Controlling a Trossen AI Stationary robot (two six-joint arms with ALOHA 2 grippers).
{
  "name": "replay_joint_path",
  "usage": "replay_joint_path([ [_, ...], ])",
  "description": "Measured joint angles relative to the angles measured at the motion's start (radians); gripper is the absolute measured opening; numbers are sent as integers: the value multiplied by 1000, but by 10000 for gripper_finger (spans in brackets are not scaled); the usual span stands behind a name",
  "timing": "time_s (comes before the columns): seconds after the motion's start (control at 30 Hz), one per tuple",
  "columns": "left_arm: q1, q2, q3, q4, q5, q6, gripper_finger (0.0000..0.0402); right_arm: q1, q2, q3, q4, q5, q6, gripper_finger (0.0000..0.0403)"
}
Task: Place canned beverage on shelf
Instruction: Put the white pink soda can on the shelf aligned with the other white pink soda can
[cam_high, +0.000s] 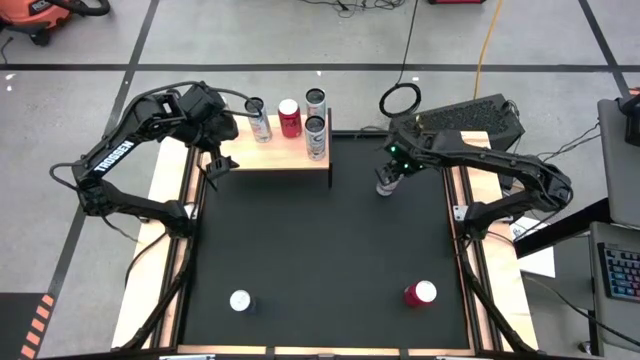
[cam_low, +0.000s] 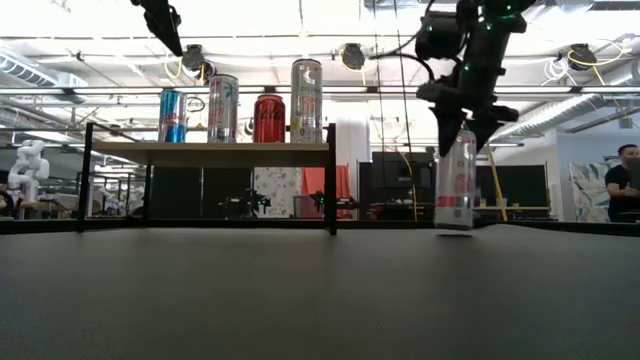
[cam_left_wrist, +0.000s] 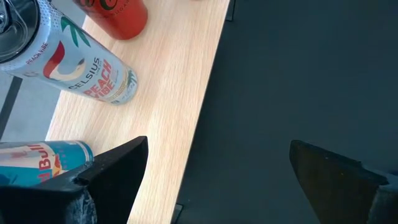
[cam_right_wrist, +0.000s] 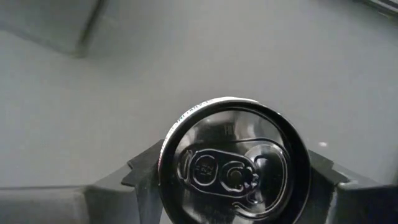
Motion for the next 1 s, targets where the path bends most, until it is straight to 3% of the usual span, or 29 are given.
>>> replay_joint_path([
  [0.47,0,0,0,0,0,0,389,304,12,1,243,5,30,233],
  [0.8,0,0,0,8,0,-2,389,404,68,7,373,2,63,233],
  [1.0,0,0,0,29,0,-1,389,434,196,170,286,4,10,233],
])
